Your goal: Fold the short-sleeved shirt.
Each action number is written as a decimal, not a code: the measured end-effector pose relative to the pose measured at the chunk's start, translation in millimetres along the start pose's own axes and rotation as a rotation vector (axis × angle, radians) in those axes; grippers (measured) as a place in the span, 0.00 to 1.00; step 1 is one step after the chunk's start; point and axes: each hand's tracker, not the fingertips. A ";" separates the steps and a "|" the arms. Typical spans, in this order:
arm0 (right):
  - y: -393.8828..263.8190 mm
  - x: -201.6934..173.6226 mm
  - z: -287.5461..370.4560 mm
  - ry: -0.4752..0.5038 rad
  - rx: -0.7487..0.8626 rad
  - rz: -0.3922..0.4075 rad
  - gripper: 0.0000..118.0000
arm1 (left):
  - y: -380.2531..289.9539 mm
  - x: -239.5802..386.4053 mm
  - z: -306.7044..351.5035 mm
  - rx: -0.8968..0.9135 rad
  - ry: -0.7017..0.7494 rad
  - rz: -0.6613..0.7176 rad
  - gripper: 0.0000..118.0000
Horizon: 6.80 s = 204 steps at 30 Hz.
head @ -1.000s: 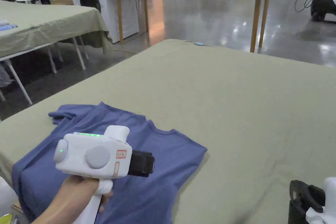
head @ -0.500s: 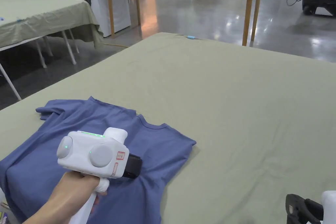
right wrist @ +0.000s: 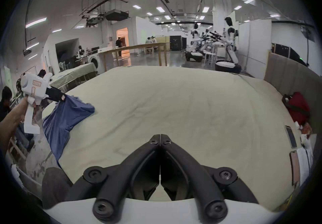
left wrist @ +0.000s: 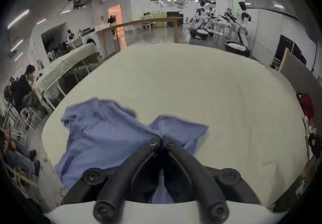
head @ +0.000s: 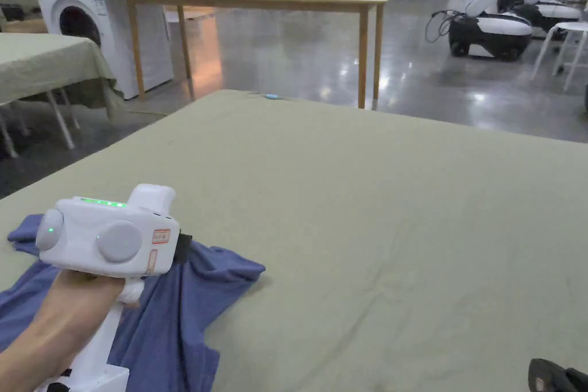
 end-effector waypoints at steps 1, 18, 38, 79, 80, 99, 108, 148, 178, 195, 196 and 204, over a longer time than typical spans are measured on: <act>-1.1 9.3 7.2 -0.021 0.009 -0.010 0.00 | 9.6 6.9 2.1 0.029 -0.022 0.005 0.00; -24.3 120.9 91.2 -0.276 0.044 -0.128 0.00 | 88.8 340.5 36.9 0.153 -0.549 -0.349 0.00; -36.2 141.8 76.7 -0.310 -0.013 -0.145 0.01 | 9.5 442.9 -43.0 -0.082 -0.606 -0.457 0.95; -22.6 49.5 85.8 -0.224 0.153 -0.065 0.01 | -83.5 42.1 71.6 0.024 -0.115 -0.038 0.02; -22.3 50.3 84.6 -0.227 0.147 -0.059 0.01 | -83.7 43.8 62.4 -0.018 -0.114 -0.053 0.02; -30.1 66.0 64.4 -0.247 0.059 -0.071 0.01 | -90.4 44.1 -20.1 -0.268 -0.088 -0.051 0.18; -0.8 120.8 7.2 -0.270 -0.049 -0.073 0.01 | -93.7 49.8 -9.7 -0.195 -0.163 -0.031 0.02; 175.3 155.1 -37.2 0.000 -0.086 -0.064 0.12 | -0.2 38.6 69.2 0.087 -0.131 -0.083 0.02; 316.8 195.7 84.9 -0.274 0.180 -0.062 0.12 | 238.3 135.8 173.5 0.468 -0.119 -0.108 0.02; 387.9 213.0 -94.8 -0.310 0.174 -0.075 0.12 | 322.9 170.6 57.6 0.513 0.053 -0.097 0.02; 381.7 213.9 -104.4 -0.307 0.165 -0.073 0.12 | 319.5 171.4 48.1 0.505 0.053 -0.099 0.02; 263.0 219.3 -155.5 -0.297 -0.037 -0.012 0.12 | 232.4 170.7 -31.0 0.327 -0.001 -0.131 0.02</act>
